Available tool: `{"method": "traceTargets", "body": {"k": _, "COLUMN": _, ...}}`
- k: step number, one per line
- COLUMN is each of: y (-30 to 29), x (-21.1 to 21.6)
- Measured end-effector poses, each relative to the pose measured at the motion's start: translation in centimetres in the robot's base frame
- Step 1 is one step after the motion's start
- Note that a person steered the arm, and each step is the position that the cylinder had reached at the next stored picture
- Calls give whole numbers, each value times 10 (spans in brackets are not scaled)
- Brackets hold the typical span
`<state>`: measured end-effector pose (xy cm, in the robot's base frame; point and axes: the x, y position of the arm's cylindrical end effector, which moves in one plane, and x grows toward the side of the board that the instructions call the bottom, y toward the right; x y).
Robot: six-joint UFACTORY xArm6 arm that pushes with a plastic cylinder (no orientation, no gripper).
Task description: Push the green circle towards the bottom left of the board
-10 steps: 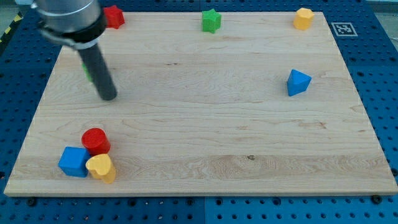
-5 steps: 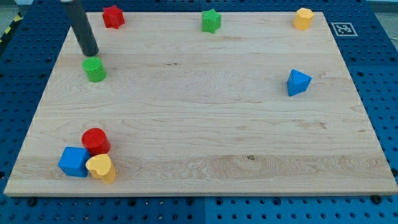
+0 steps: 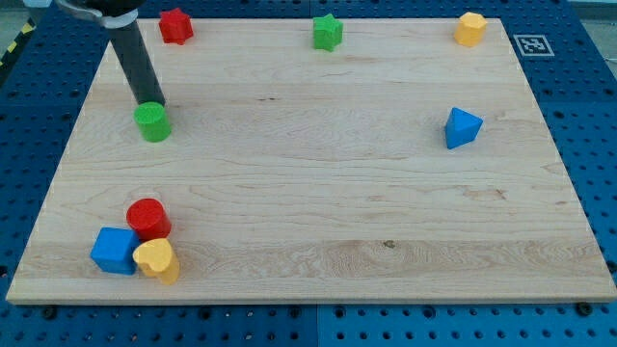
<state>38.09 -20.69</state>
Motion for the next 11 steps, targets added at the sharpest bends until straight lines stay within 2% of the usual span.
{"method": "traceTargets", "body": {"k": 2, "y": 6, "x": 19}}
{"method": "traceTargets", "body": {"k": 5, "y": 13, "x": 87}}
{"method": "traceTargets", "body": {"k": 7, "y": 13, "x": 79}}
{"method": "traceTargets", "body": {"k": 8, "y": 3, "x": 42}}
{"method": "traceTargets", "body": {"k": 9, "y": 23, "x": 29}}
{"method": "traceTargets", "body": {"k": 10, "y": 72, "x": 52}}
{"method": "traceTargets", "body": {"k": 11, "y": 80, "x": 74}}
